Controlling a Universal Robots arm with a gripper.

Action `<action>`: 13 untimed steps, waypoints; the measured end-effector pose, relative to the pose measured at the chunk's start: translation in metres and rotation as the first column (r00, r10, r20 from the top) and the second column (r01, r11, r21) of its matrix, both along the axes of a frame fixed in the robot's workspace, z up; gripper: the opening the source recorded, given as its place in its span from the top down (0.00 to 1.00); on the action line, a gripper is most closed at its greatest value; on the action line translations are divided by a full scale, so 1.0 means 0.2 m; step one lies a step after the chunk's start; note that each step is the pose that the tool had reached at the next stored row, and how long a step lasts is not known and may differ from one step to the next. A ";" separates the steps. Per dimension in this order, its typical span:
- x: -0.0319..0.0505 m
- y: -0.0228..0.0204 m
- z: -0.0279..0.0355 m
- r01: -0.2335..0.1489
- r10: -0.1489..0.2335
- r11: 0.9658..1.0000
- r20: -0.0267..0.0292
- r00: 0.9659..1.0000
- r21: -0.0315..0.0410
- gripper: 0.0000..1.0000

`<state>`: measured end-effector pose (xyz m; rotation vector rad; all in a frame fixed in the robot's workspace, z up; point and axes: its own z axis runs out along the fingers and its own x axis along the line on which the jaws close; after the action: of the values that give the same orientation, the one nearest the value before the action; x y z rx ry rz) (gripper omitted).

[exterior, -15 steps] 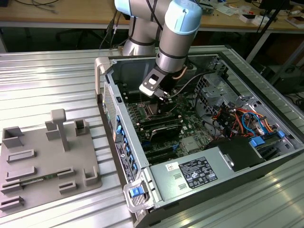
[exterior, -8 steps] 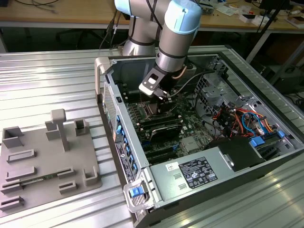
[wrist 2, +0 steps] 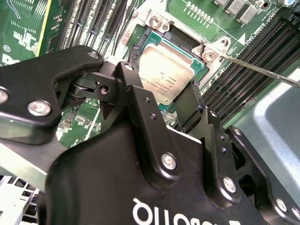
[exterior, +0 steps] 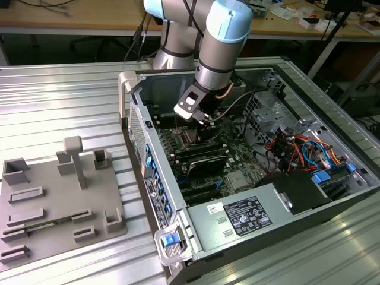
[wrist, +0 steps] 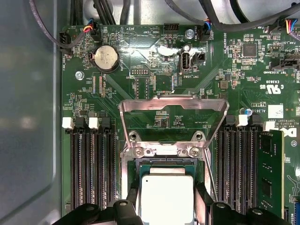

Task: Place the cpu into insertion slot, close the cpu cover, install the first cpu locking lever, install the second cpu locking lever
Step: 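Place the cpu into insertion slot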

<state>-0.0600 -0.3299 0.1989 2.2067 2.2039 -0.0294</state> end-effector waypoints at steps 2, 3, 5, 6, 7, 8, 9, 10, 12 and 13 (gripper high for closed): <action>0.001 0.000 0.000 0.000 0.000 1.000 0.000 1.000 0.000 0.45; 0.002 0.000 -0.001 0.000 0.000 1.000 0.000 1.000 0.000 0.45; 0.002 0.000 -0.002 -0.002 0.002 1.000 0.000 1.000 0.000 0.45; 0.002 0.000 -0.002 -0.003 0.003 1.000 0.000 1.000 0.000 0.45; 0.003 0.000 -0.002 -0.006 0.006 1.000 0.000 1.000 0.000 0.45; 0.003 0.000 -0.002 -0.008 0.008 1.000 0.000 1.000 0.000 0.45; 0.003 0.000 -0.002 -0.012 0.012 1.000 0.000 1.000 0.000 0.45; 0.003 0.000 -0.002 -0.019 0.019 1.000 0.000 1.000 0.000 0.45; 0.003 0.000 -0.003 -0.033 0.033 0.999 0.000 0.999 0.000 0.45; 0.003 0.000 -0.003 -0.038 0.038 0.999 0.000 0.999 0.000 0.45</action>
<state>-0.0594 -0.3299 0.1983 2.1646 2.2449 -0.0286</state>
